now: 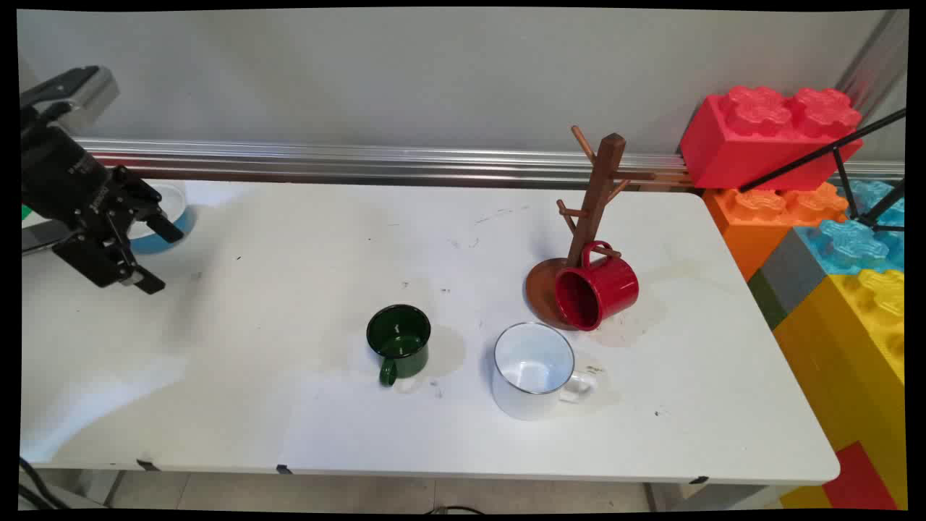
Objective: Pick up the red mug from the rack
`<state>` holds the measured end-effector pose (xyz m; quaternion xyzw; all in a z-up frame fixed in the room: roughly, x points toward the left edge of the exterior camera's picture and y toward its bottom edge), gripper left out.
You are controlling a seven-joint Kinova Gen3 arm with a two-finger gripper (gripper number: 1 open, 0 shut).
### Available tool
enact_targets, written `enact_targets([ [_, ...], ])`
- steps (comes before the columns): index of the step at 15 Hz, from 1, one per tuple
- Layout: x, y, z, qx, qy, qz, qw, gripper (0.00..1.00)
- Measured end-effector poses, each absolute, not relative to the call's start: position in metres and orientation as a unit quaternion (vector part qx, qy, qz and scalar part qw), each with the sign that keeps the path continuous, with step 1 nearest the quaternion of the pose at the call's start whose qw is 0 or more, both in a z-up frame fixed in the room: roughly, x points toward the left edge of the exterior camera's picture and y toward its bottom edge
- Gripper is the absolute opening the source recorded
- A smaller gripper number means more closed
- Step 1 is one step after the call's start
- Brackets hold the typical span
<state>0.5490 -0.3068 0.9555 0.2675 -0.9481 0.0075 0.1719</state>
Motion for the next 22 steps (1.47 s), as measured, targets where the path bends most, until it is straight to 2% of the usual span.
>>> enact_targets([
  [4, 0.543, -0.31, 0.952, 0.276, -0.936, 0.016, 0.218, 1.0],
  [12, 0.482, -0.326, 0.939, 0.319, -0.89, 0.008, 0.326, 1.0],
  [16, 0.431, -0.34, 0.93, 0.343, -0.863, 0.004, 0.37, 1.0],
  [22, 0.347, -0.346, 0.942, 0.307, -0.857, 0.03, 0.412, 1.0],
])
